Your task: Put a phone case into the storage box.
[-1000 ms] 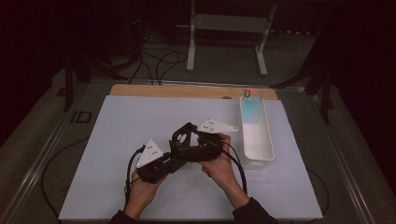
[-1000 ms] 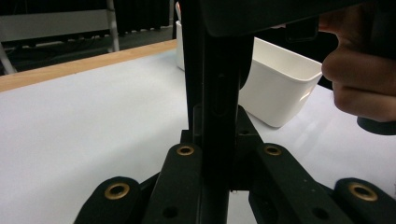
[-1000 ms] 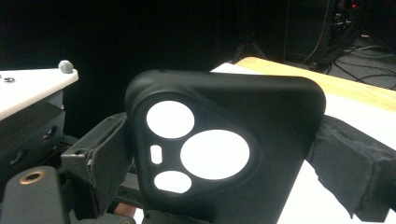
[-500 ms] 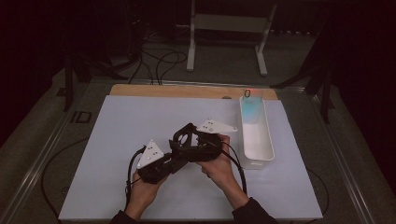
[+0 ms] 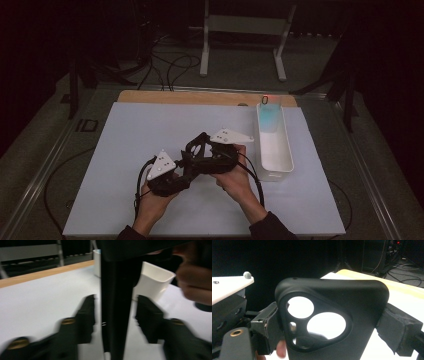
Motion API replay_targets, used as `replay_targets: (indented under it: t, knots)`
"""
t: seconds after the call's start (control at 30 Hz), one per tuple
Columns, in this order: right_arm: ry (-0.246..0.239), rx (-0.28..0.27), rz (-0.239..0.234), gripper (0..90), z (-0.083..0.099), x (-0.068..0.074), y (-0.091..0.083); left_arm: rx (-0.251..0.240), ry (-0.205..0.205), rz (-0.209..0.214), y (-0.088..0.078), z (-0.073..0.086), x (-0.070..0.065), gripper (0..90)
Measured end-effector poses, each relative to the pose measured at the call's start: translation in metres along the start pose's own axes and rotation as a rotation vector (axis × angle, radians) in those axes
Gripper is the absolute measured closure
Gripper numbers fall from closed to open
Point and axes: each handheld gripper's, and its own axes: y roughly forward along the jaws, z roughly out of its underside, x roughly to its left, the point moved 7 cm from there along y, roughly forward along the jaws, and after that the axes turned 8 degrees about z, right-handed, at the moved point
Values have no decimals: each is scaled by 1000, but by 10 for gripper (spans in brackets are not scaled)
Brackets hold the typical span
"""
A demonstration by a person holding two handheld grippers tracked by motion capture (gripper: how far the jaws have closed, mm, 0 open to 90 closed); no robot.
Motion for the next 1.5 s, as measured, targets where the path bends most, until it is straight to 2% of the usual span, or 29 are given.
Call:
replay_targets:
  t: [0.03,0.07,0.1,0.13,0.17,0.23,0.27,0.37,0.5,0.67,0.97,1.03,1.07,1.13,1.23,1.5]
  knots:
    - [-2,-1,4,148,0,-1,0,-3,-9,-21,-1,0,2,347]
    - [-2,-1,4,148,0,-1,0,-3,-9,-21,-1,0,2,289]
    - [1,1,6,147,0,-2,-1,-7,-6,-53,-4,0,6,235]
    - [3,0,7,147,0,-3,-1,-7,-6,-53,-4,0,6,169]
    - [4,-2,9,147,0,-3,-1,-9,-13,-60,-6,1,8,127]
    - [4,-2,9,147,0,-4,-2,-22,-25,-66,-10,1,11,115]
    - [9,-2,8,147,0,-4,-2,-23,-27,-79,-12,2,13,80]
    - [10,-3,6,146,0,-5,-2,-27,-19,-96,-19,3,19,12]
    - [13,2,11,146,1,-7,-2,-18,9,-118,-29,6,26,3]
    - [10,8,18,146,3,-10,-2,-21,22,-155,-46,12,36,1]
    - [5,14,28,145,4,-13,0,-22,13,-215,-80,40,60,0]
    - [5,14,28,145,4,-13,0,-21,13,-217,-82,42,62,0]
    - [4,14,28,145,4,-13,0,-23,30,-237,-90,49,66,0]
    - [12,12,28,145,4,-13,0,-17,33,-243,-94,55,68,0]
    - [-1,17,41,145,5,-15,0,-13,38,-258,-101,63,71,0]
    - [16,12,57,144,3,-21,1,-26,29,-305,-112,73,80,0]
